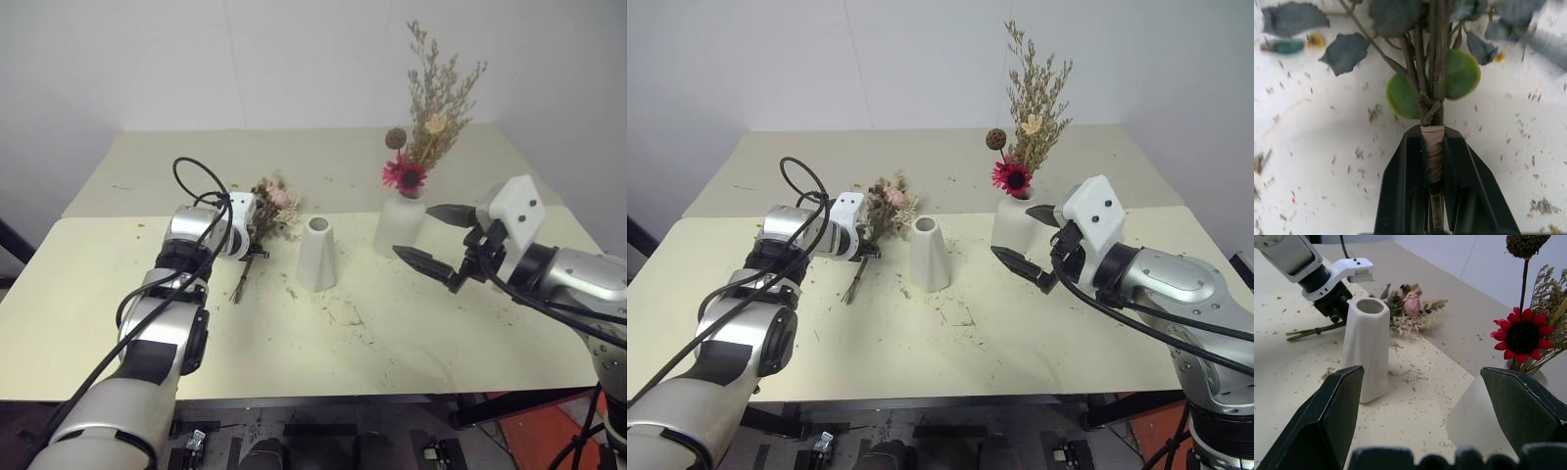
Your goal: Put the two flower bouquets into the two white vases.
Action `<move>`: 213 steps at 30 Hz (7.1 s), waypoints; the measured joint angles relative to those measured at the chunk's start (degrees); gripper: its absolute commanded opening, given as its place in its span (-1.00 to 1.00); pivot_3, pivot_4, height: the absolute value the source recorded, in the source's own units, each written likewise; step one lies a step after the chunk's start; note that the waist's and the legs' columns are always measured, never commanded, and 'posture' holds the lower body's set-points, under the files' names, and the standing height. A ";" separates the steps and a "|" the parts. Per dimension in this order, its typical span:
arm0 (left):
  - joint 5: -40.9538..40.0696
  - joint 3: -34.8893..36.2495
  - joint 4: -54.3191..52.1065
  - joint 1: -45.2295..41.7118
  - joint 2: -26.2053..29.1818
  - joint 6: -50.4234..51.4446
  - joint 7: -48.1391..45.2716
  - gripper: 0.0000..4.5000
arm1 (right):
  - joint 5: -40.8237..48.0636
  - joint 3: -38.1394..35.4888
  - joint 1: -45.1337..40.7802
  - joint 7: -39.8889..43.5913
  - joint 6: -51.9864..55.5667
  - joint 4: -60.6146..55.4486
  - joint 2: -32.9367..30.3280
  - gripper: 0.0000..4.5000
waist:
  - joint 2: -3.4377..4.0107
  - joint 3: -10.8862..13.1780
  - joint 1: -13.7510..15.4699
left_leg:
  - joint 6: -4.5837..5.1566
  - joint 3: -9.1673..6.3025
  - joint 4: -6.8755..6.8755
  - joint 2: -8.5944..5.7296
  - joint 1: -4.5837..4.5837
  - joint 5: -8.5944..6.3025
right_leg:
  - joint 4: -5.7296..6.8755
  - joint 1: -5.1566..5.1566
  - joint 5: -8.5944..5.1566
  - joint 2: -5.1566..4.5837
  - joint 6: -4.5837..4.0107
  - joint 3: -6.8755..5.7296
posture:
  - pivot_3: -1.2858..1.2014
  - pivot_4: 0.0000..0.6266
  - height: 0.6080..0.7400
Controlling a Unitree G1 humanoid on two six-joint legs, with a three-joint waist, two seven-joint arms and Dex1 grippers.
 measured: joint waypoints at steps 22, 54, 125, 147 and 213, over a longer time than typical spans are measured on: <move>-32.82 28.68 -15.69 1.56 -3.51 -37.83 -24.08 -0.94 | 5.70 -11.03 11.28 -2.37 -0.02 -6.29 1.94 1.00 | 0.00 0.00 -0.05 | 0.00 0.04 0.03 0.01 0.18 0.00 | -0.07 0.18 0.01 0.02 0.03 0.01 | 0.03 -0.52 1.00; -29.81 21.09 4.42 -3.31 -5.59 -36.04 -54.53 -0.94 | 6.55 -17.28 21.57 -6.31 -0.67 -11.74 2.79 1.00 | 0.00 0.00 -0.06 | 0.12 0.04 0.04 0.03 0.13 -0.07 | -0.47 0.23 0.03 0.08 0.05 0.01 | 0.03 -0.52 1.00; -20.73 16.41 6.82 3.31 -9.96 -54.36 -59.45 -0.94 | -1.19 -11.27 23.67 -7.85 -5.72 -11.09 6.85 1.00 | 0.01 -0.04 -0.08 | 0.14 0.04 0.04 0.03 0.22 -0.07 | -0.48 0.31 0.03 0.08 0.05 0.02 | 0.03 -0.52 1.00; -18.06 13.09 6.79 6.95 -10.67 -57.71 -60.26 -0.79 | -2.43 -11.26 23.91 -7.37 -7.51 -10.18 6.85 1.00 | -0.04 -0.06 -0.08 | 0.23 0.03 0.03 0.03 0.64 -0.13 | -0.61 0.80 0.00 0.09 0.08 0.00 | 0.03 -0.52 1.00; -23.91 21.31 -42.68 41.12 32.27 -38.56 -52.06 0.97 | 1.03 -47.80 42.70 34.71 -14.50 12.93 -8.21 1.00 | -0.08 0.01 -0.01 | 0.58 0.21 -0.08 0.48 0.84 -0.40 | -0.79 1.06 -0.03 0.23 0.02 0.01 | 0.03 -0.52 1.00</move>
